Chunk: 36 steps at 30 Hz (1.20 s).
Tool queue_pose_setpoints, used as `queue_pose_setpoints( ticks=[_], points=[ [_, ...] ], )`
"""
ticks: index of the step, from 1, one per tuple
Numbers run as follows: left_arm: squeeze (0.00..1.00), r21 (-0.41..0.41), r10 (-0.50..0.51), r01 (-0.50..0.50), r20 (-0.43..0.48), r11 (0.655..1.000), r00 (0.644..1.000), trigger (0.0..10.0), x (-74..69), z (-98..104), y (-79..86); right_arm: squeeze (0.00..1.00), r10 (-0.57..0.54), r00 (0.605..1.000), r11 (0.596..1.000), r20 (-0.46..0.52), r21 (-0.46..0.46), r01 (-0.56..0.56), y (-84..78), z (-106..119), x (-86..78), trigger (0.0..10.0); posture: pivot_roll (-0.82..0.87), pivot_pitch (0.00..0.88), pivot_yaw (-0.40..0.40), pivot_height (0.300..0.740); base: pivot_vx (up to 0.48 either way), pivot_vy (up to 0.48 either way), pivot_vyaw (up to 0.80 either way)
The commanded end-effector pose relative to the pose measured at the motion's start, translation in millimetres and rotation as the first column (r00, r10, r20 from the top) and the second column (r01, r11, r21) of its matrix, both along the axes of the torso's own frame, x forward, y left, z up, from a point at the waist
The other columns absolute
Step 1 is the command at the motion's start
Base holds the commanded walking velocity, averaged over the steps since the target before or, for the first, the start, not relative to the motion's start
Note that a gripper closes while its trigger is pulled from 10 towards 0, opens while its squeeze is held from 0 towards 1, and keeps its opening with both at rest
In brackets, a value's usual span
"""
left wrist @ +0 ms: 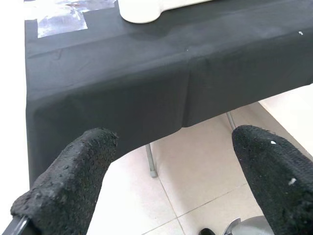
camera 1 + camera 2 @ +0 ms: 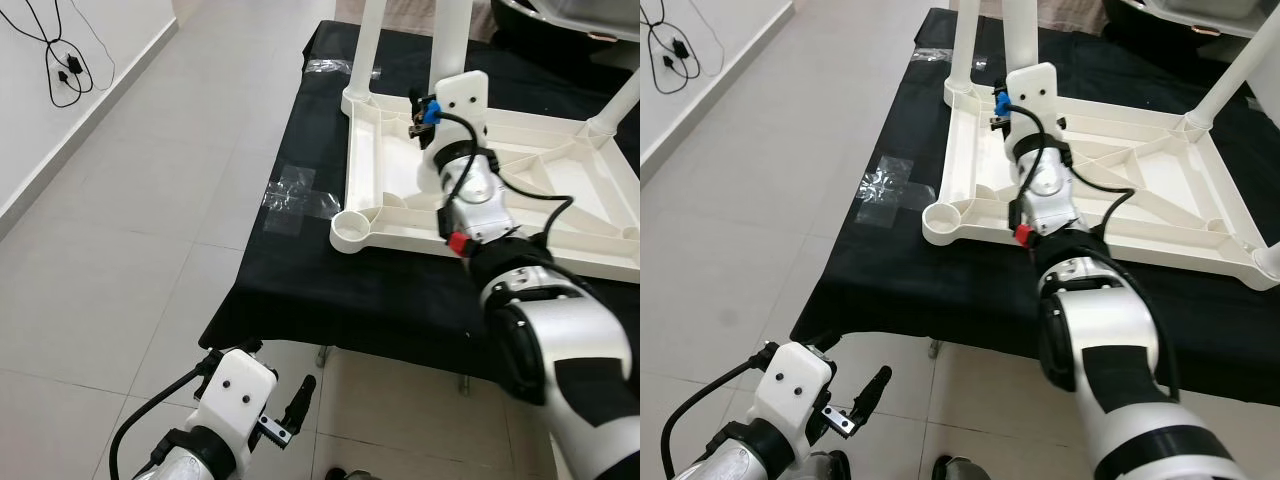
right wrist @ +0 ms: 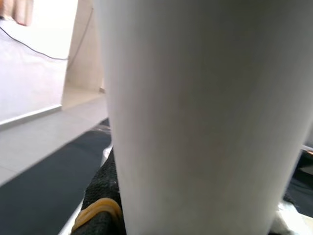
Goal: Building children table
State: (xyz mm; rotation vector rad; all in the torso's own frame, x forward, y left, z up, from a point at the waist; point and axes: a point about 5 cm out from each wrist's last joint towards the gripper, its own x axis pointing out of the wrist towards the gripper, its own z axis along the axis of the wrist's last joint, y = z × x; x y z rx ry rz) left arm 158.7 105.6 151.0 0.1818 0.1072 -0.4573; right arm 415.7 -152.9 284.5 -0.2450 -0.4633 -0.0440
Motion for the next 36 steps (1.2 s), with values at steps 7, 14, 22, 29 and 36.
queue_pose_setpoints(
  ticks=[7,14,22,29,36],
  points=[
    [0.0,0.001,-0.017,0.018,-0.034,1.0,0.999,10.0,-9.7,-2.2,-3.2,0.0,-0.066,0.998,0.996,-0.025,0.059,0.067,4.4,-17.0,-0.8,0.0,0.21,0.209,-0.125,0.74,0.0,0.0,0.0],
    [0.0,0.003,-0.028,0.029,-0.034,1.0,0.999,10.0,-12.8,-0.8,-4.7,0.0,-0.039,0.998,0.998,-0.04,0.052,0.042,14.7,-21.6,-0.8,0.0,0.21,0.226,-0.129,0.74,0.0,0.0,0.0],
    [0.0,-0.002,-0.018,0.018,-0.036,1.0,0.999,10.0,-17.1,1.0,-4.3,0.0,0.012,0.996,0.996,-0.093,0.094,-0.004,25.0,-41.6,-3.2,0.0,0.21,0.245,-0.127,0.74,0.0,0.0,0.0],
    [0.0,0.004,-0.026,0.026,-0.043,1.0,0.999,10.0,-17.8,1.0,-4.5,0.0,0.074,0.971,0.997,-0.226,0.039,-0.067,34.5,-51.7,0.8,0.0,0.2,0.255,-0.124,0.74,0.0,0.0,0.0],
    [0.0,-0.001,-0.031,0.031,-0.045,1.0,0.999,10.0,-15.9,0.7,-6.6,0.0,0.173,0.927,0.984,-0.332,0.103,-0.146,40.4,-78.7,-3.3,0.0,0.19,0.256,-0.129,0.74,0.0,0.0,0.0]
  ],
)
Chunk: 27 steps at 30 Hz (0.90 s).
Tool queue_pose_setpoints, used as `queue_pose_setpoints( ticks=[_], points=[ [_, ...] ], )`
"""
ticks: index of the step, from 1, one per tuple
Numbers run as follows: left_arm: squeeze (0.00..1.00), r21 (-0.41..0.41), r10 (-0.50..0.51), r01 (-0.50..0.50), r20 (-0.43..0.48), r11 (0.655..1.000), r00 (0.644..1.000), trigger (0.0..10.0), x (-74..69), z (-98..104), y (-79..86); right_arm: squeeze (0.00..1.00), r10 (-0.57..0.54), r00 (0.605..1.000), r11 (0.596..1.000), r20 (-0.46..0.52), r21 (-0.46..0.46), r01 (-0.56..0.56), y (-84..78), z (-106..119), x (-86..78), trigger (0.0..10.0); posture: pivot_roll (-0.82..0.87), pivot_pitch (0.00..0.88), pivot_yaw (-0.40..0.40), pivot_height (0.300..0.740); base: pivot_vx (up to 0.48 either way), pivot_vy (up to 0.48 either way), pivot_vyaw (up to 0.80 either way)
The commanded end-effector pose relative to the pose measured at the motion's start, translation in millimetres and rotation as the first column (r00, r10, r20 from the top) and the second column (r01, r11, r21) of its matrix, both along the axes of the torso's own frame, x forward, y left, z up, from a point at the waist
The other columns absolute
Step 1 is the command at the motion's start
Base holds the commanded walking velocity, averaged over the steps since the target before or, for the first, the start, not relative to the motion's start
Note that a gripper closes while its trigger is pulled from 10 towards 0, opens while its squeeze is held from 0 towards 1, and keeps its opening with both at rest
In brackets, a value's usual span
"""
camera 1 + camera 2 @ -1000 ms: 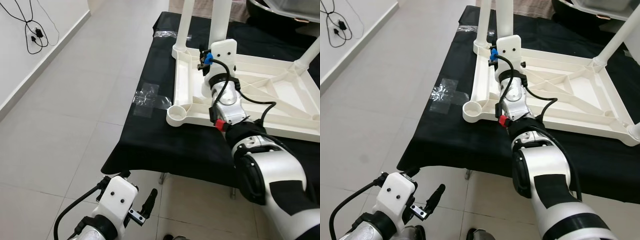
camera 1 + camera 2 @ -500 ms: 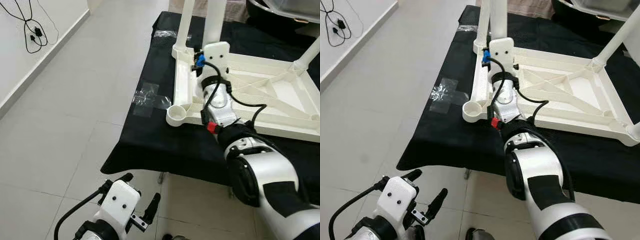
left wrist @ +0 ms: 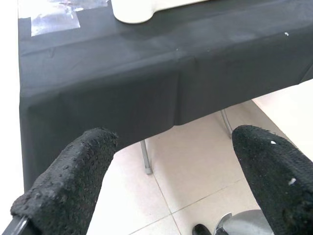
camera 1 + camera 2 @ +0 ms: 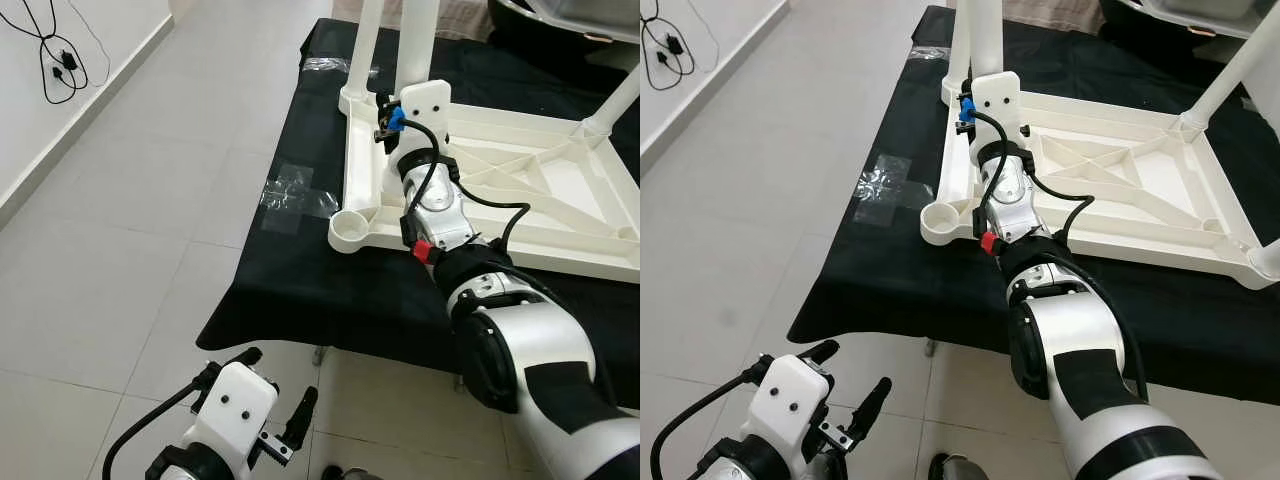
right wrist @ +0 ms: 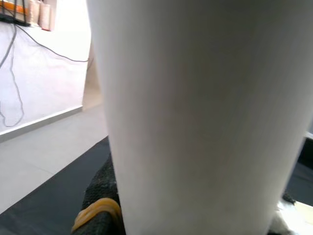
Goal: Building children table
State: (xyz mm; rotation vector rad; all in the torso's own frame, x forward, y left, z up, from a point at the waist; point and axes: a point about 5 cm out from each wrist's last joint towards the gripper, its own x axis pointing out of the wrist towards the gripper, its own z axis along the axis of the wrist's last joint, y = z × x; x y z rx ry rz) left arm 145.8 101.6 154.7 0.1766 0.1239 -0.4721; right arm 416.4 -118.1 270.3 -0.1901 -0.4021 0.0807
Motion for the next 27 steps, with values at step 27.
queue_pose_setpoints(
  ticks=[27],
  points=[
    [0.0,0.007,-0.02,0.02,-0.009,1.0,1.0,10.0,7.4,-3.9,-3.1,0.0,0.426,0.879,0.897,-0.214,0.225,-0.38,73.1,-81.9,-31.4,0.0,0.17,0.229,-0.132,0.74,0.0,0.0,0.0]
  ],
)
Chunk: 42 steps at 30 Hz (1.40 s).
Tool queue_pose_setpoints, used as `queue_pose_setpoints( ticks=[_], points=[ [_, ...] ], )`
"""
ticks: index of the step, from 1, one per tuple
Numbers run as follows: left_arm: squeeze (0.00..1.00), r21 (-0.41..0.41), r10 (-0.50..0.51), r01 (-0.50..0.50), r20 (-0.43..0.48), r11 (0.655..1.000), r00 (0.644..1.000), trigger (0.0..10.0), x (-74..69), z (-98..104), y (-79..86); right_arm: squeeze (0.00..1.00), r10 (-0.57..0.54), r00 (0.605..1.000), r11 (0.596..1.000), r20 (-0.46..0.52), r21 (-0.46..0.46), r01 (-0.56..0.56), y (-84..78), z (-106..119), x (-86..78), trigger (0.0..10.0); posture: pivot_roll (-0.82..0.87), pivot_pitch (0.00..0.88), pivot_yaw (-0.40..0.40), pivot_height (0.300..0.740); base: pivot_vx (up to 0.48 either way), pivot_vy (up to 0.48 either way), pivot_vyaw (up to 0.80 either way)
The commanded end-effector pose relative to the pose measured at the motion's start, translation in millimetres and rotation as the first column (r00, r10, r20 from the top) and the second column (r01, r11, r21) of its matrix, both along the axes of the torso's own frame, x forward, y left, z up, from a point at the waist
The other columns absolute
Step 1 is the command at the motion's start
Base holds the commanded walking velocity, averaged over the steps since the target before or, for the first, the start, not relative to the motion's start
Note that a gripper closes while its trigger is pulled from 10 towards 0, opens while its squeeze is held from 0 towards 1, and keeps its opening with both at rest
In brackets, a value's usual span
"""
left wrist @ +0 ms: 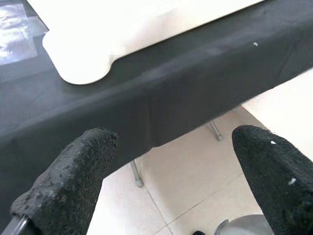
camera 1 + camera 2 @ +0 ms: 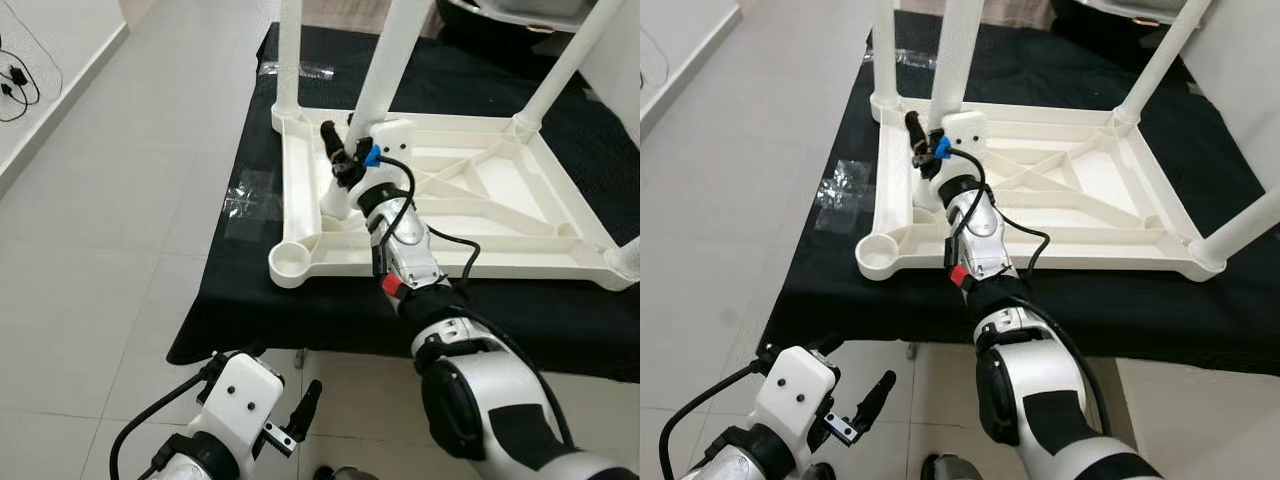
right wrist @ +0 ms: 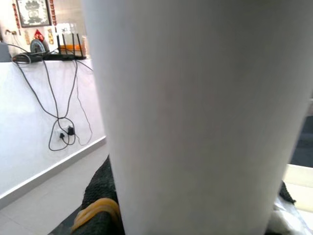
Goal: Building children table
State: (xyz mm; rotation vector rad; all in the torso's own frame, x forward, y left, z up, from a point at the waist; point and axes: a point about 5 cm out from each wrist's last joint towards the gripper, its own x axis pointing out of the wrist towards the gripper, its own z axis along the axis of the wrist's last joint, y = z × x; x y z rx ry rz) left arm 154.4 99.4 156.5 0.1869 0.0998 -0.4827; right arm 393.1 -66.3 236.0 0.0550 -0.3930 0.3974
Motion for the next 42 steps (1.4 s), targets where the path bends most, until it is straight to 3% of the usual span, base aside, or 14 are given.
queue_pose_setpoints(
  ticks=[1,9,15,17,22,24,25,27,29,30,31,36,39,42],
  points=[
    [0.0,0.004,-0.005,0.006,-0.034,1.0,0.999,10.0,-0.8,-6.2,-1.0,0.0,0.073,0.979,0.997,-0.191,-0.015,-0.078,21.0,-43.1,-7.1,0.0,0.17,0.223,-0.134,0.74,0.0,0.0,0.0],
    [0.0,0.005,-0.004,0.005,-0.033,1.0,0.999,10.0,0.5,-8.3,-1.2,0.0,0.06,0.989,0.998,-0.137,0.043,-0.054,17.0,-13.2,1.0,0.0,0.17,0.207,-0.135,0.74,0.0,0.0,0.0],
    [0.0,0.009,-0.008,0.008,-0.032,1.0,0.999,10.0,1.4,-10.1,-1.8,0.0,-0.028,0.999,0.995,-0.038,0.091,0.031,2.6,29.7,10.7,0.0,0.17,0.185,-0.136,0.74,0.0,0.0,0.0],
    [0.0,0.009,-0.008,0.008,-0.032,1.0,0.999,10.0,1.4,-10.1,-1.8,0.0,-0.028,0.999,0.995,-0.038,0.091,0.031,2.6,29.7,10.7,0.0,0.17,0.185,-0.136,0.74,0.0,0.0,0.0],
    [0.0,0.009,-0.013,0.013,-0.031,1.0,0.999,10.0,2.2,-11.2,-2.6,0.0,-0.108,0.992,0.981,0.058,0.166,0.097,-26.7,75.9,17.9,0.0,0.17,0.181,-0.139,0.74,0.0,0.0,0.0],
    [0.0,0.008,-0.012,0.013,-0.031,1.0,0.999,10.0,2.4,-11.4,-2.7,0.0,-0.075,0.994,0.983,0.083,0.176,0.059,-37.0,88.7,19.1,0.0,0.17,0.181,-0.142,0.74,0.0,0.0,0.0],
    [0.0,0.006,-0.013,0.013,-0.032,1.0,0.999,10.0,2.5,-11.8,-3.0,0.0,0.022,0.996,0.982,0.087,0.187,-0.039,-48.1,99.5,20.3,0.0,0.16,0.182,-0.143,0.74,0.0,0.0,0.0],
    [0.0,0.004,-0.01,0.01,-0.031,1.0,0.999,10.0,2.6,-12.0,-2.8,0.0,0.142,0.985,0.976,0.094,0.154,-0.155,-52.3,103.2,19.1,0.0,0.16,0.183,-0.145,0.74,0.0,0.0,0.0],
    [0.0,0.003,-0.009,0.009,-0.031,1.0,0.999,10.0,2.7,-12.1,-2.8,0.0,0.167,0.981,0.973,0.097,0.144,-0.18,-53.0,103.9,18.7,0.0,0.16,0.183,-0.145,0.74,0.0,0.0,0.0],
    [0.0,0.003,-0.009,0.009,-0.03,1.0,1.0,10.0,2.5,-12.5,-2.7,0.0,0.427,0.903,0.902,0.047,0.057,-0.429,-53.8,99.0,13.3,0.0,0.16,0.182,-0.147,0.74,0.0,0.0,0.0],
    [0.0,0.003,-0.009,0.009,-0.029,1.0,1.0,10.0,2.4,-12.7,-2.7,0.0,0.524,0.851,0.851,0.021,0.021,-0.524,-54.9,95.9,9.8,0.0,0.16,0.182,-0.147,0.74,0.0,0.0,0.0],
    [0.0,0.003,-0.007,0.007,-0.028,1.0,1.0,10.0,2.9,-12.8,-2.7,0.0,0.637,0.766,0.767,-0.083,-0.033,-0.641,-59.6,85.0,5.7,0.0,0.16,0.183,-0.148,0.74,0.0,0.0,0.0],
    [0.0,0.003,-0.007,0.007,-0.027,1.0,1.0,10.0,3.1,-12.7,-2.7,0.0,0.664,0.738,0.739,-0.118,-0.049,-0.672,-60.4,80.8,4.2,0.0,0.16,0.183,-0.148,0.74,0.0,0.0,0.0],
    [0.0,0.005,-0.007,0.007,-0.025,1.0,1.0,10.0,3.0,-12.5,-2.6,0.0,0.776,0.607,0.593,-0.171,-0.131,-0.794,-58.7,70.3,-4.8,0.0,0.17,0.183,-0.145,0.74,0.0,0.0,0.0]
  ],
)
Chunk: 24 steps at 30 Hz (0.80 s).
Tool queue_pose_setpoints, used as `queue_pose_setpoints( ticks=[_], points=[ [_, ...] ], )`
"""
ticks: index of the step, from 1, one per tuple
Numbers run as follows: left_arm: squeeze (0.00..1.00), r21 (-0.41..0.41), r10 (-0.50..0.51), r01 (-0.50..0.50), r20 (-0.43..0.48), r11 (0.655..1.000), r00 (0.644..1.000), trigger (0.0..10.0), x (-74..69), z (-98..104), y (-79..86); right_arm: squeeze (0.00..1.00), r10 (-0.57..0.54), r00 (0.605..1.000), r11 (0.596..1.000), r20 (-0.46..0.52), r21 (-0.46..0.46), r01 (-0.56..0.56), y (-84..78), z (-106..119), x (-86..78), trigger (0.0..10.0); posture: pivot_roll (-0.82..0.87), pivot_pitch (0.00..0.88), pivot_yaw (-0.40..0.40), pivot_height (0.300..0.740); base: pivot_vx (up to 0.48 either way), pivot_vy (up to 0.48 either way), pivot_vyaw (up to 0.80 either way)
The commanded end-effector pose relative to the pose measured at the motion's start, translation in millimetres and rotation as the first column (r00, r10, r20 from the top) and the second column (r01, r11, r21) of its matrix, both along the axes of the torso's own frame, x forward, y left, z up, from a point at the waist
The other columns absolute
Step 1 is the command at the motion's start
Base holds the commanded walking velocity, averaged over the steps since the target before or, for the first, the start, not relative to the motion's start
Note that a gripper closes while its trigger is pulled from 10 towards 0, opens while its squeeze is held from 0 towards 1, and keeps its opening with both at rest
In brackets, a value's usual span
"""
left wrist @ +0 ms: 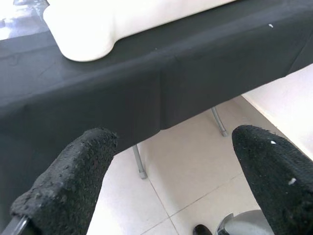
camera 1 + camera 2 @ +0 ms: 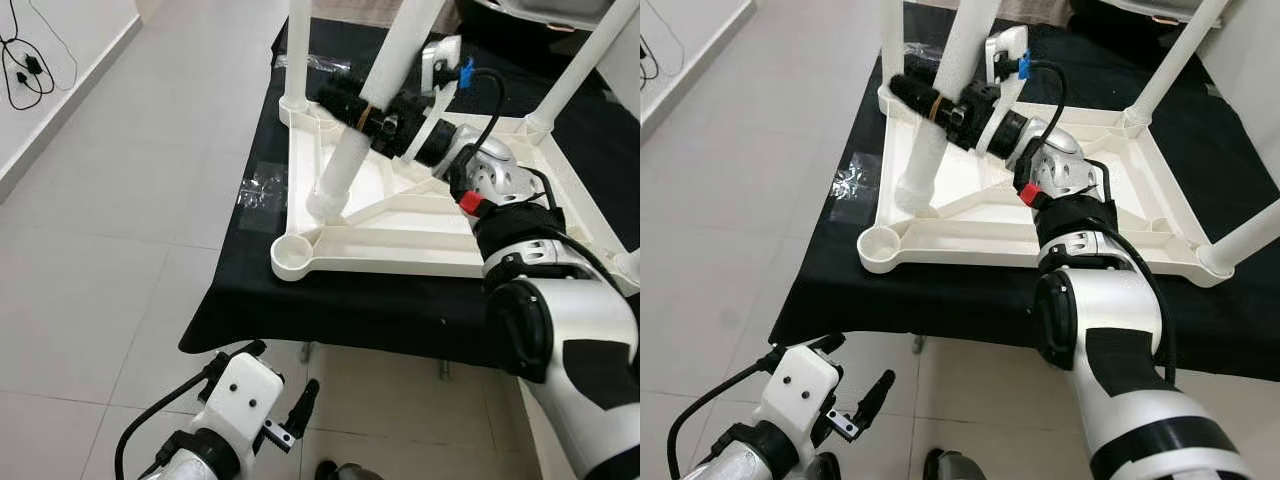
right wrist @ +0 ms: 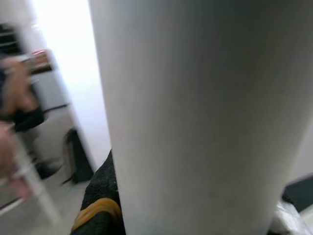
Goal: Building children table
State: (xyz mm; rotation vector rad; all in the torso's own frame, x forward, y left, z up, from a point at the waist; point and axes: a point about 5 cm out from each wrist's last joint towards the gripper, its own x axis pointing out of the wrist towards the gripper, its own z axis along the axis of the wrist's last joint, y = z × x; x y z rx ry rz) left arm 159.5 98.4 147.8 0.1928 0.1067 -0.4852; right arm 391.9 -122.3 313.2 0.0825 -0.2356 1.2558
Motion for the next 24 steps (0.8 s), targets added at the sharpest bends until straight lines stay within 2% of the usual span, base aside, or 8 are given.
queue_pose_setpoints(
  ticks=[1,8,18,24],
  points=[
    [0.0,-0.001,-0.004,0.004,-0.018,1.0,1.0,10.0,-2.1,-3.7,-1.5,0.0,0.115,0.993,0.992,0.006,-0.059,-0.115,-1.6,-9.5,-6.0,0.0,0.17,0.183,-0.145,0.74,0.0,0.0,0.0],
    [0.0,0.002,-0.004,0.004,-0.017,1.0,1.0,10.0,-3.3,-3.1,-0.9,0.0,0.202,0.979,0.971,-0.003,-0.128,-0.2,6.6,-23.2,-10.5,0.0,0.17,0.19,-0.142,0.74,0.0,0.0,0.0],
    [0.0,0.0,-0.005,0.005,-0.02,1.0,1.0,10.0,-4.8,-2.2,-0.6,0.0,0.182,0.983,0.973,0.024,-0.148,-0.177,13.9,-29.6,-9.5,0.0,0.18,0.195,-0.14,0.74,0.0,0.0,0.0],
    [0.0,0.0,-0.005,0.005,-0.02,1.0,1.0,10.0,-4.8,-2.0,-0.3,0.0,0.16,0.985,0.977,0.056,-0.149,-0.151,26.5,-29.4,-8.2,0.0,0.18,0.203,-0.142,0.74,0.0,0.0,0.0]
  ],
)
